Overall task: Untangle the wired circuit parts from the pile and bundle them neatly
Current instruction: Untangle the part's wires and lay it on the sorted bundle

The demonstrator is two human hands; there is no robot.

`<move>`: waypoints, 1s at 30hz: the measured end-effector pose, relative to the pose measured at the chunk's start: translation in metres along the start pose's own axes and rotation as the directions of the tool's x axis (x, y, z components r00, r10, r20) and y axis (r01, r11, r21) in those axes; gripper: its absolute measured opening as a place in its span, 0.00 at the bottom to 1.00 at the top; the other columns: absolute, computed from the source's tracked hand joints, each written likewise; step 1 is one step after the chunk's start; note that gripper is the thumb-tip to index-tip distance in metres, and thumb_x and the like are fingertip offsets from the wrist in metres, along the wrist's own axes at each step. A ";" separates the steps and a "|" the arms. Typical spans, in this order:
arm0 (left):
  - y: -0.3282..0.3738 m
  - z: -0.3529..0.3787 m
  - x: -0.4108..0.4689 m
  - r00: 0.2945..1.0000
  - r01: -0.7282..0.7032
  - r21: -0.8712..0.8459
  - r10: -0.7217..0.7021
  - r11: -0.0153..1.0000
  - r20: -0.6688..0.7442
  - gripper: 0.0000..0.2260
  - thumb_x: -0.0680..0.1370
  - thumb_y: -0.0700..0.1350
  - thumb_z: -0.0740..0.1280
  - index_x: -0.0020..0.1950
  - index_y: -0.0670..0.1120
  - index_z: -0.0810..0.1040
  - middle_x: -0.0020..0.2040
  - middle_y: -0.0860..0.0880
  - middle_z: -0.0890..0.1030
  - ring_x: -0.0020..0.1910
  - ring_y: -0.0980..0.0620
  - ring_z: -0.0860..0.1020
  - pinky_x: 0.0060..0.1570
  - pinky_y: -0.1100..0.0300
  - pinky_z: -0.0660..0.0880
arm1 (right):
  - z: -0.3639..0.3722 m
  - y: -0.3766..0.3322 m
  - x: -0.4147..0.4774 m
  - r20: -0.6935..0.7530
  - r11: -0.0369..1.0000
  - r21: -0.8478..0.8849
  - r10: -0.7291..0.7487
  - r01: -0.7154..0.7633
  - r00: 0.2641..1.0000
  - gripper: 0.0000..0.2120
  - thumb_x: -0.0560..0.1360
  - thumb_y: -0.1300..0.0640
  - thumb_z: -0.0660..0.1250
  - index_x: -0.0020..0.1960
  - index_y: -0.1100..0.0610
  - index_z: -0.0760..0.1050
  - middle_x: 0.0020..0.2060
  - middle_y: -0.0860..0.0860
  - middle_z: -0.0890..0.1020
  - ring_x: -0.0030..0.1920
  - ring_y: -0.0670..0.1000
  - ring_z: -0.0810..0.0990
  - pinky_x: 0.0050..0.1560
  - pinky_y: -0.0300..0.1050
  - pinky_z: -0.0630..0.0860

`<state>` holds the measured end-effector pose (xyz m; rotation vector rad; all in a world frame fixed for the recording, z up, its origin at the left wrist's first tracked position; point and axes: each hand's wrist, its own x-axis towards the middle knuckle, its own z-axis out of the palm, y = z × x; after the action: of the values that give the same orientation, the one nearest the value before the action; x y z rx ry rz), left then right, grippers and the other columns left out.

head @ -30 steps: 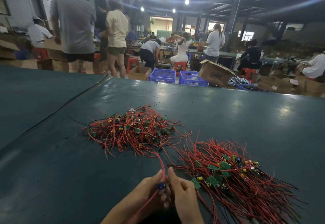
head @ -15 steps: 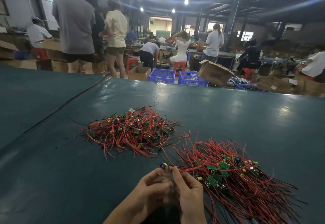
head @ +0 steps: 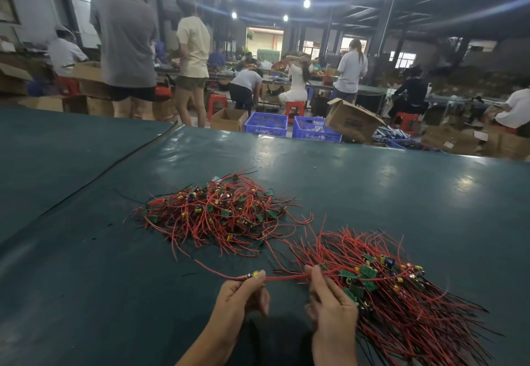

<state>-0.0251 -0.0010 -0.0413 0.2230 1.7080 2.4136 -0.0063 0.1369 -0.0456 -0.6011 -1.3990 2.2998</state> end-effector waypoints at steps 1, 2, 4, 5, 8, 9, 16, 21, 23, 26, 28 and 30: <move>0.001 -0.002 0.000 1.000 -0.008 -0.011 0.008 1.000 -0.010 0.20 0.73 0.47 0.64 0.22 0.41 0.71 0.24 0.42 0.71 0.24 0.51 0.71 0.29 0.64 0.71 | -0.004 -0.004 0.002 -0.036 0.999 0.035 0.007 -0.005 0.999 0.06 0.72 0.57 0.72 0.41 0.59 0.86 0.25 0.49 0.74 0.21 0.41 0.65 0.19 0.33 0.61; 0.002 -0.004 0.001 1.000 -0.012 -0.015 0.012 1.000 -0.017 0.20 0.73 0.47 0.64 0.22 0.41 0.71 0.24 0.42 0.71 0.25 0.51 0.71 0.30 0.63 0.71 | -0.007 -0.007 0.004 -0.065 0.998 0.061 0.004 0.000 0.998 0.07 0.72 0.57 0.72 0.41 0.59 0.86 0.26 0.50 0.75 0.22 0.42 0.65 0.19 0.33 0.61; 0.001 -0.006 0.001 1.000 -0.006 -0.017 0.006 1.000 -0.008 0.20 0.73 0.48 0.63 0.23 0.41 0.72 0.25 0.41 0.71 0.25 0.51 0.71 0.31 0.63 0.71 | -0.009 -0.009 0.005 -0.095 0.997 0.070 -0.018 0.025 0.995 0.07 0.74 0.57 0.71 0.41 0.59 0.86 0.27 0.50 0.75 0.22 0.42 0.63 0.19 0.34 0.60; 0.000 -0.006 0.001 1.000 -0.004 -0.012 0.004 1.000 0.005 0.20 0.73 0.48 0.63 0.23 0.41 0.72 0.25 0.41 0.72 0.26 0.51 0.72 0.31 0.63 0.71 | -0.008 -0.008 0.005 -0.097 0.998 0.053 -0.027 0.032 0.995 0.08 0.74 0.56 0.71 0.39 0.58 0.85 0.27 0.49 0.75 0.22 0.43 0.62 0.19 0.35 0.59; -0.006 -0.005 -0.001 0.998 -0.003 0.039 0.000 0.999 0.062 0.18 0.73 0.50 0.64 0.26 0.42 0.76 0.28 0.42 0.75 0.27 0.51 0.73 0.32 0.62 0.72 | 0.000 0.000 -0.002 -0.007 0.997 -0.056 -0.053 0.053 0.999 0.11 0.75 0.54 0.70 0.38 0.56 0.86 0.25 0.48 0.74 0.21 0.43 0.62 0.20 0.35 0.60; -0.008 -0.004 -0.001 0.997 -0.004 0.055 0.000 0.998 0.077 0.17 0.72 0.51 0.66 0.28 0.42 0.78 0.29 0.42 0.76 0.27 0.50 0.74 0.32 0.62 0.72 | 0.004 0.005 -0.006 0.075 0.990 -0.123 -0.067 0.076 0.995 0.11 0.75 0.54 0.69 0.38 0.55 0.86 0.23 0.49 0.73 0.21 0.43 0.64 0.20 0.35 0.62; -0.006 -0.005 -0.002 0.991 0.007 0.069 -0.016 0.998 0.135 0.19 0.74 0.53 0.68 0.27 0.44 0.78 0.28 0.43 0.77 0.28 0.51 0.75 0.34 0.64 0.72 | 0.013 0.011 -0.012 0.093 0.978 -0.192 -0.059 0.076 0.994 0.11 0.76 0.56 0.69 0.37 0.52 0.87 0.24 0.50 0.74 0.21 0.45 0.68 0.22 0.36 0.66; -0.005 -0.008 0.000 0.989 0.008 0.088 -0.020 0.996 0.143 0.21 0.76 0.52 0.67 0.24 0.45 0.74 0.26 0.42 0.75 0.27 0.51 0.73 0.34 0.63 0.72 | -0.007 -0.006 0.006 -0.131 0.996 0.085 -0.014 0.025 0.991 0.10 0.74 0.56 0.70 0.36 0.58 0.85 0.25 0.49 0.75 0.20 0.42 0.59 0.18 0.35 0.57; -0.005 -0.009 0.000 0.990 0.017 0.079 -0.028 0.997 0.135 0.21 0.75 0.52 0.67 0.23 0.44 0.73 0.26 0.42 0.75 0.27 0.49 0.73 0.34 0.62 0.72 | -0.007 -0.008 0.005 -0.135 0.996 0.081 -0.026 0.037 0.991 0.13 0.76 0.55 0.69 0.35 0.55 0.86 0.23 0.46 0.74 0.19 0.42 0.59 0.18 0.34 0.57; -0.006 -0.013 0.001 0.994 0.016 0.079 -0.025 0.997 0.107 0.20 0.71 0.54 0.69 0.23 0.45 0.71 0.25 0.43 0.73 0.29 0.47 0.71 0.36 0.58 0.71 | -0.001 -0.003 0.000 -0.043 1.000 0.001 -0.013 0.013 0.999 0.12 0.75 0.51 0.69 0.36 0.53 0.86 0.24 0.46 0.71 0.21 0.42 0.62 0.19 0.34 0.60; -0.008 -0.014 0.001 0.990 0.023 0.105 -0.038 0.994 0.136 0.20 0.68 0.57 0.70 0.23 0.45 0.71 0.25 0.43 0.73 0.29 0.48 0.72 0.37 0.58 0.71 | 0.004 0.003 -0.007 0.085 0.992 -0.127 -0.011 0.022 0.996 0.16 0.72 0.47 0.68 0.33 0.57 0.84 0.24 0.48 0.71 0.22 0.43 0.65 0.22 0.35 0.63; -0.011 -0.012 -0.001 0.983 0.053 0.090 -0.068 0.994 0.168 0.18 0.70 0.54 0.72 0.28 0.42 0.77 0.27 0.44 0.76 0.28 0.49 0.74 0.36 0.59 0.72 | 0.011 0.009 -0.016 0.262 0.968 -0.242 -0.009 0.074 0.965 0.21 0.70 0.44 0.67 0.29 0.59 0.80 0.22 0.51 0.71 0.23 0.45 0.68 0.25 0.36 0.65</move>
<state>-0.0262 -0.0087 -0.0552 0.3726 1.7164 2.2109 0.0006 0.1163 -0.0464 -0.3434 -1.8244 2.2483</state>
